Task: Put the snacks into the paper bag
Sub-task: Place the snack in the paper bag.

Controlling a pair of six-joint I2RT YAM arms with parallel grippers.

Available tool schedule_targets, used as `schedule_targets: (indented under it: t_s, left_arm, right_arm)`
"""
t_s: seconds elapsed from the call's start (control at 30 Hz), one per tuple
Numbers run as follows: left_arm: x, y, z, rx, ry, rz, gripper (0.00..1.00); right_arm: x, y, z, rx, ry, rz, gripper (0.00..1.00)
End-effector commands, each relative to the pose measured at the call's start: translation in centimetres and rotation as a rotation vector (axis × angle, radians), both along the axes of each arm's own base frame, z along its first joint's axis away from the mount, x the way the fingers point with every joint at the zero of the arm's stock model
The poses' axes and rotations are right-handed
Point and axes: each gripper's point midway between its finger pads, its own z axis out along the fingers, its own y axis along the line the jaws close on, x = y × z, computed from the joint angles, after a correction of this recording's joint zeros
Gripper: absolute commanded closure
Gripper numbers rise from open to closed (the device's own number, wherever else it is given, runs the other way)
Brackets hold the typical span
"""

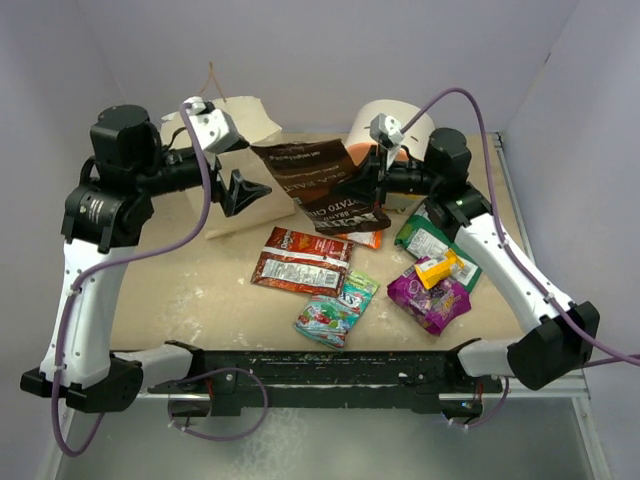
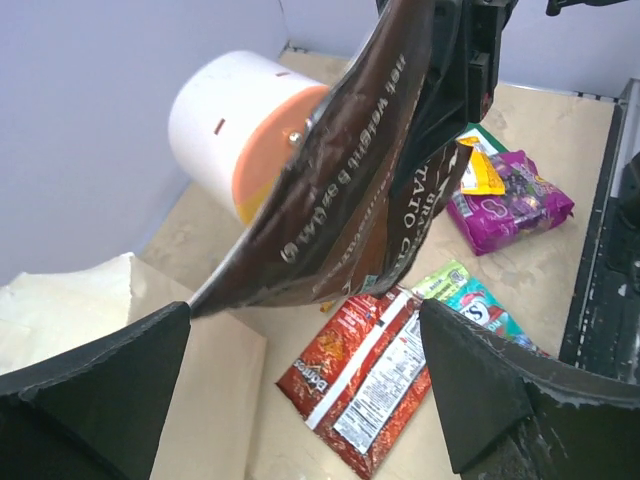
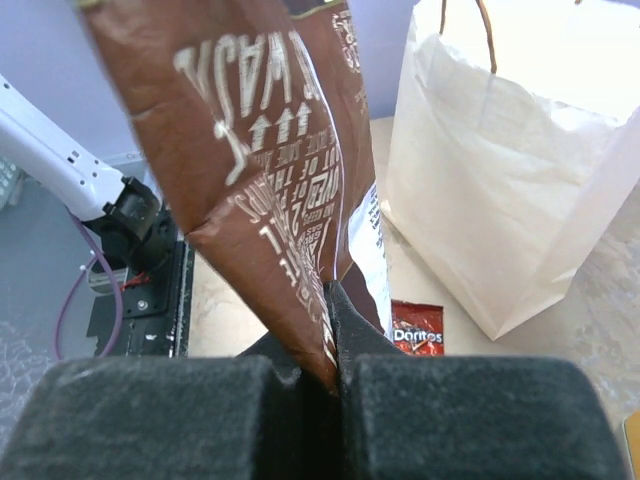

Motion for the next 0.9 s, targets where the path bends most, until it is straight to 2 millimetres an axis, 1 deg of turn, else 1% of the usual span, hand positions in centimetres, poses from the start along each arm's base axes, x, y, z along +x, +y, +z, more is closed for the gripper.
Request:
schedule_targets:
  t_s: [0.0, 0.07, 0.1, 0.23, 0.37, 0.43, 0.5, 0.6, 0.67, 0.73, 0.87]
  left_arm:
    - [-0.2, 0.0, 2.1, -0.044, -0.115, 0.008, 0.01]
    - [-0.6, -0.5, 1.8, -0.063, -0.111, -0.036, 0.01]
    - [-0.5, -0.9, 1.0, -0.072, -0.097, -0.056, 0.01]
    - [-0.6, -2.6, 0.0, -0.137, -0.081, -0.163, 0.01]
    - [-0.2, -4.2, -0.4, -0.223, -0.007, -0.258, 0.01]
    - [-0.4, -4.8, -0.7, -0.257, 0.044, -0.305, 0.01]
    - [-0.6, -4.9, -0.5, -0.282, 0.063, -0.321, 0.01]
    - [-1.1, -4.5, -0.4, -0.296, 0.076, -0.322, 0.01]
    - [-1.8, -4.5, -0.5, -0.303, 0.093, -0.356, 0.00]
    - [-2.4, -4.7, -0.7, -0.316, 0.120, -0.394, 0.08]
    - [-3.0, -4.9, -1.0, -0.340, 0.161, -0.436, 0.29]
  right_arm:
    - [-2.5, -0.6, 4.5, 0.087, -0.107, 0.082, 1.00]
    - [-3.0, -0.5, 4.8, 0.101, -0.098, 0.115, 1.00]
    - [-3.4, -0.4, 5.2, 0.112, -0.101, 0.140, 1.00]
    - [-4.4, -0.3, 6.1, 0.145, -0.085, 0.196, 1.00]
    - [-5.2, -0.2, 6.9, 0.189, -0.053, 0.240, 1.00]
    - [-5.4, -0.2, 7.0, 0.204, -0.044, 0.254, 1.00]
    - [-5.2, -0.2, 7.0, 0.210, -0.052, 0.250, 1.00]
    - [-4.8, -0.1, 6.4, 0.199, -0.049, 0.230, 1.00]
    - [-4.7, -0.1, 6.2, 0.201, -0.041, 0.227, 1.00]
    - [-4.5, 0.0, 6.2, 0.208, -0.033, 0.224, 1.00]
    - [-4.4, 0.1, 6.1, 0.214, -0.028, 0.222, 1.00]
